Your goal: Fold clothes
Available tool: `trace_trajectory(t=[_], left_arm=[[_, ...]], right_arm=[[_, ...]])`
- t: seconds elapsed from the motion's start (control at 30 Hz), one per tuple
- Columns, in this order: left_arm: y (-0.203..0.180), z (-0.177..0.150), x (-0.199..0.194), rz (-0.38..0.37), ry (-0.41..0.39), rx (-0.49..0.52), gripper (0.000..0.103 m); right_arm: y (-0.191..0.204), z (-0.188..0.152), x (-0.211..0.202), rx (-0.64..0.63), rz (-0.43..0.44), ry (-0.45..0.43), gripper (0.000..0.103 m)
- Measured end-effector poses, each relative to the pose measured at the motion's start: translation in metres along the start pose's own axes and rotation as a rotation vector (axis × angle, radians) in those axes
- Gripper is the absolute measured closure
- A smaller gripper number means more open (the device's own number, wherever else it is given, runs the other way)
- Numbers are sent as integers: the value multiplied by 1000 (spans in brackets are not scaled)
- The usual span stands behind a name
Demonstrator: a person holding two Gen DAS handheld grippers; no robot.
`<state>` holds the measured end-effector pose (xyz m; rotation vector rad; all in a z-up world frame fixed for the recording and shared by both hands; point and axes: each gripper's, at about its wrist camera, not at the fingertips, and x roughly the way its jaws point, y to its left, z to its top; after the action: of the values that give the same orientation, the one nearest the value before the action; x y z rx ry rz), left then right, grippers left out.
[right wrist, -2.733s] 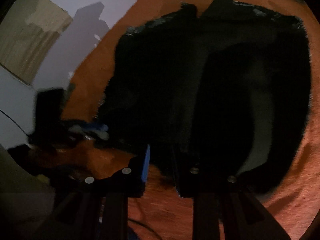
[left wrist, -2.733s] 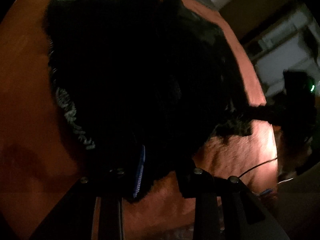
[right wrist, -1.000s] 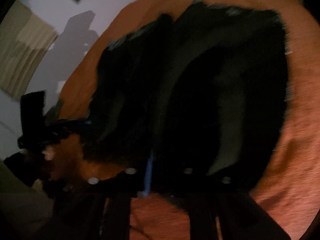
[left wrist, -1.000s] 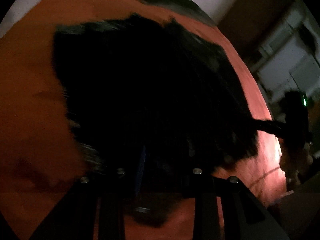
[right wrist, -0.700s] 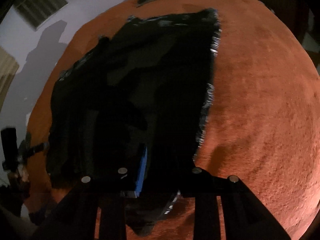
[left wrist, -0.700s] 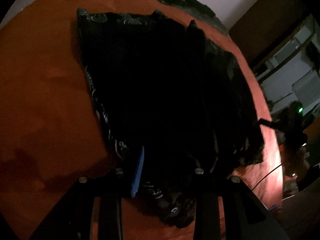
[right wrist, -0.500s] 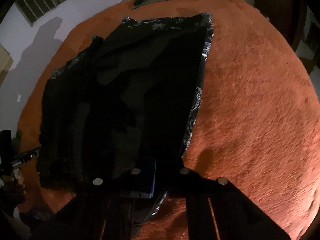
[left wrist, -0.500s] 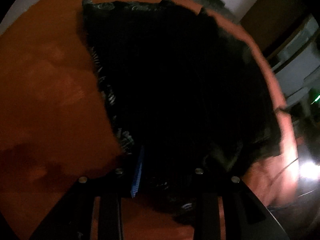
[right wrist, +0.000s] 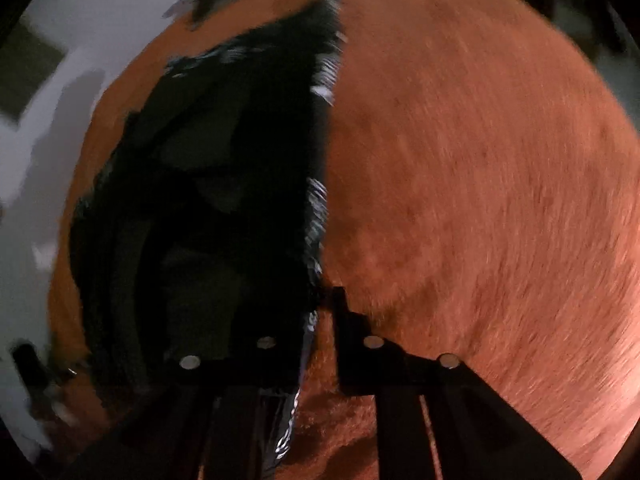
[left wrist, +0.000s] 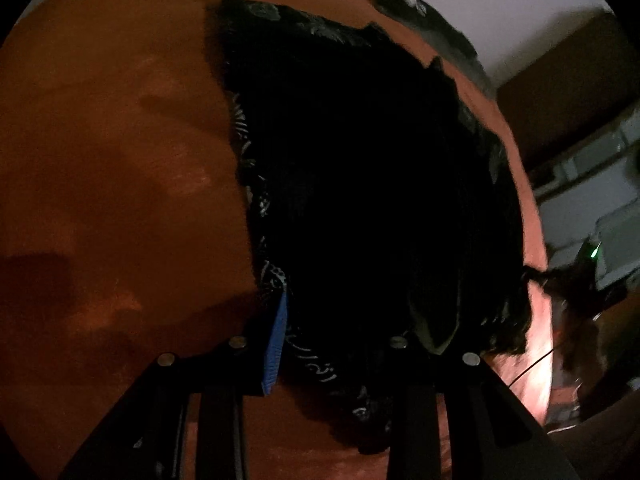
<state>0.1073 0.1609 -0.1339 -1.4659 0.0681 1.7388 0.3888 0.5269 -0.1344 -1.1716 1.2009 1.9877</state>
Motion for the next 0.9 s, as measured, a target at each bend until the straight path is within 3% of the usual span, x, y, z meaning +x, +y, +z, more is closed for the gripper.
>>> trace_trajectory(t=[0.1, 0.3, 0.47, 0.63, 0.7, 0.9], left_arm=[[0, 3, -2, 10, -16, 2, 64], [-1, 5, -1, 39, -16, 11, 63], [4, 10, -7, 112, -38, -4, 63], [12, 27, -18, 133, -76, 6, 62], [17, 44, -19, 133, -95, 7, 62], [31, 108, -22, 130, -177, 27, 62]], right_arm=[[-6, -4, -1, 18, 53, 2, 77], [-4, -4, -2, 33, 109, -9, 60], [-4, -7, -1, 27, 105, -6, 60], [-4, -8, -6, 14, 120, -48, 63], [-3, -8, -6, 6, 145, -46, 70], [7, -5, -1, -39, 108, -42, 71]])
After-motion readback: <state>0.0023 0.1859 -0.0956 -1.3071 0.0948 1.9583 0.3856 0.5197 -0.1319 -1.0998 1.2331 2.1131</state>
